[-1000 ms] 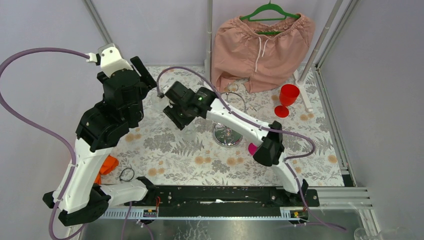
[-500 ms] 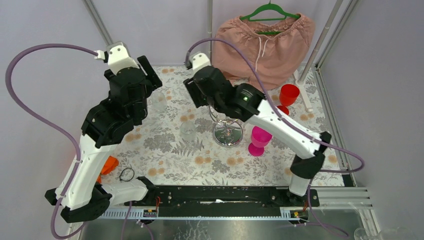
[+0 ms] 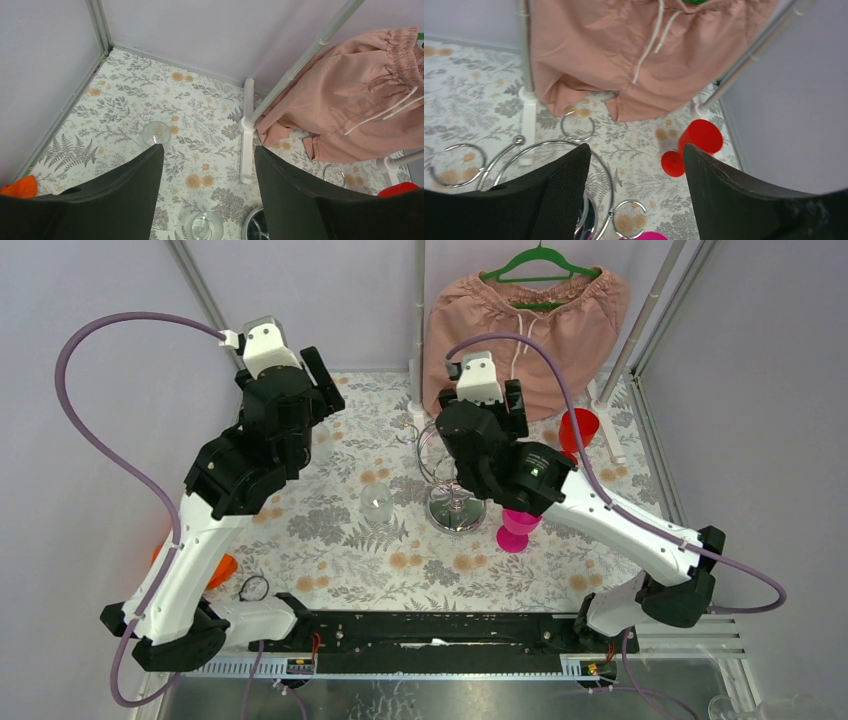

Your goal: Take the wine glass off the wine glass rack

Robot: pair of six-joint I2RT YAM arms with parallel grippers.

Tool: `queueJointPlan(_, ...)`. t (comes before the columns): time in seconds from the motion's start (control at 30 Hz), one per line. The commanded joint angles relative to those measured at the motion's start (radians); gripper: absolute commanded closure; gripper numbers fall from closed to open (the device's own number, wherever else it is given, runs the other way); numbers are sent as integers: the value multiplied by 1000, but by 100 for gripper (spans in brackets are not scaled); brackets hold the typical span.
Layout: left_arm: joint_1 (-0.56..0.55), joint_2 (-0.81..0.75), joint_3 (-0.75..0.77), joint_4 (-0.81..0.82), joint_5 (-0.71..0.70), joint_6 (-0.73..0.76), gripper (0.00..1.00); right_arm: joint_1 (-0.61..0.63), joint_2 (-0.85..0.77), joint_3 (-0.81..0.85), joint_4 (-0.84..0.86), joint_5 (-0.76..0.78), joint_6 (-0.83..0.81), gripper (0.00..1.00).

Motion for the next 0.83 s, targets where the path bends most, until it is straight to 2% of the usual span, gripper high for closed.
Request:
queueJointPlan(0.0,-4,12,-2,54,18,-9,26,6,-80,-37,39,158,95,24)
queueJointPlan(0.27,-4,17,1,55,23,-8,26,6,-83,-39,0,127,114,22)
queueJointPlan(0.67,-4,23,-3,54,24,-6,26,6,-70,-48,-32,163,123,23)
queueJointPlan(0.8,-4,21,-5,53,23,-6,26,6,-56,-16,-102,167,181,17)
